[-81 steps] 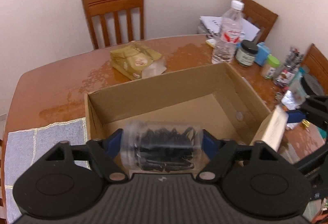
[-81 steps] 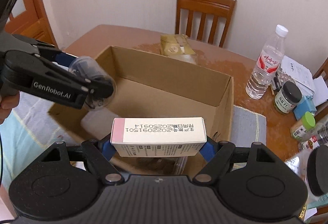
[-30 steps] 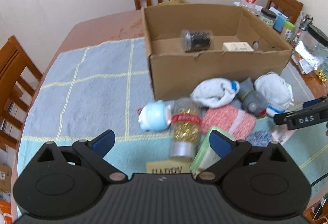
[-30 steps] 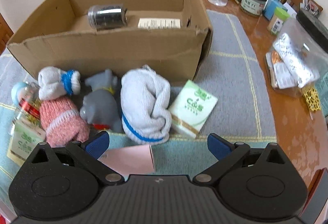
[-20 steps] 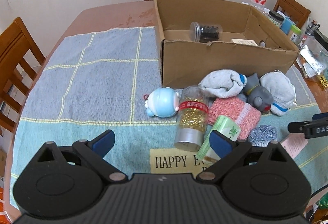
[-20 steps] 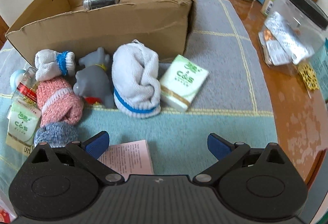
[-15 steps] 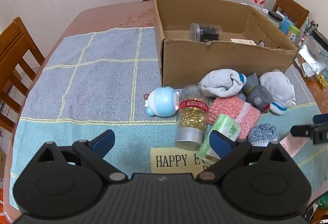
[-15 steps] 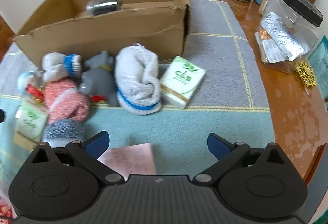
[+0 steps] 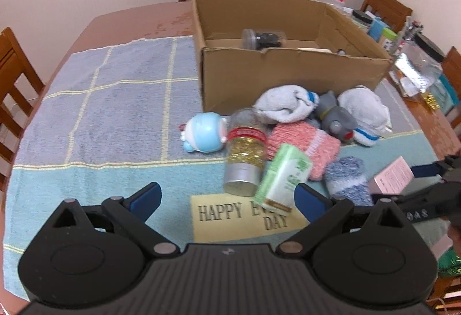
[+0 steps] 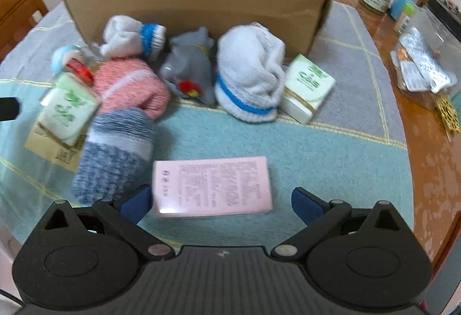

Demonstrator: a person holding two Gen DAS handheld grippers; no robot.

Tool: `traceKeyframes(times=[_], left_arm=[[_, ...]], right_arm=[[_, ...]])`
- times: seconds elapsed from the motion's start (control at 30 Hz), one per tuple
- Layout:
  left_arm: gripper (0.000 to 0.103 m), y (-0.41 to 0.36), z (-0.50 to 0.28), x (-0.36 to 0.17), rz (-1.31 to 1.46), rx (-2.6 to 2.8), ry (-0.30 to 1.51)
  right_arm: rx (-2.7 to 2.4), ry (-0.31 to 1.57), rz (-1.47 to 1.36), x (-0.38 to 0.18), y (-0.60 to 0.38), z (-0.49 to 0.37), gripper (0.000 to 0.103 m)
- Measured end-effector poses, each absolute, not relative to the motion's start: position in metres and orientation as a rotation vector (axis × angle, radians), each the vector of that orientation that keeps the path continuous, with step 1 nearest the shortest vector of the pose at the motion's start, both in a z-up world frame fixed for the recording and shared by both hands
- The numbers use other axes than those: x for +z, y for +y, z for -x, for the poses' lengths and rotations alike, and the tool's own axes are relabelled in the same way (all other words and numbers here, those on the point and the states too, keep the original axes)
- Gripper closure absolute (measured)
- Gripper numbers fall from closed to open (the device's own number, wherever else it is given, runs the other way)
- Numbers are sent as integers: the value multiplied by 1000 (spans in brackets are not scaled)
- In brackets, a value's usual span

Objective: Organize objects
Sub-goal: 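Return both tools to the pile and grasp the pink box with the right tool, then hold the pink box in the right tool while the left tool grasps the blue sock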

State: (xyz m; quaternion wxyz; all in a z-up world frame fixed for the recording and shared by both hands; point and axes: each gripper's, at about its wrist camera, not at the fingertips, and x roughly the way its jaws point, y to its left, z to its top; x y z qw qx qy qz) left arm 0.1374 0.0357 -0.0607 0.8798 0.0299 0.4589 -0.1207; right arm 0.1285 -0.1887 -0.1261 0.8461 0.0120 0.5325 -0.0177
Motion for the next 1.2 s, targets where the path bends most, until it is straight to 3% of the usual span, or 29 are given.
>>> traceKeyframes(times=[0.63,1.2], left_arm=[[5,-48,-117,-76,60,-107,994],[5,-118,-120,-81,120,-237,1005]], right_arm=[[65,1083,47,-141,-279,-129,0],[174,1048,105,-139,-296,-121,0]])
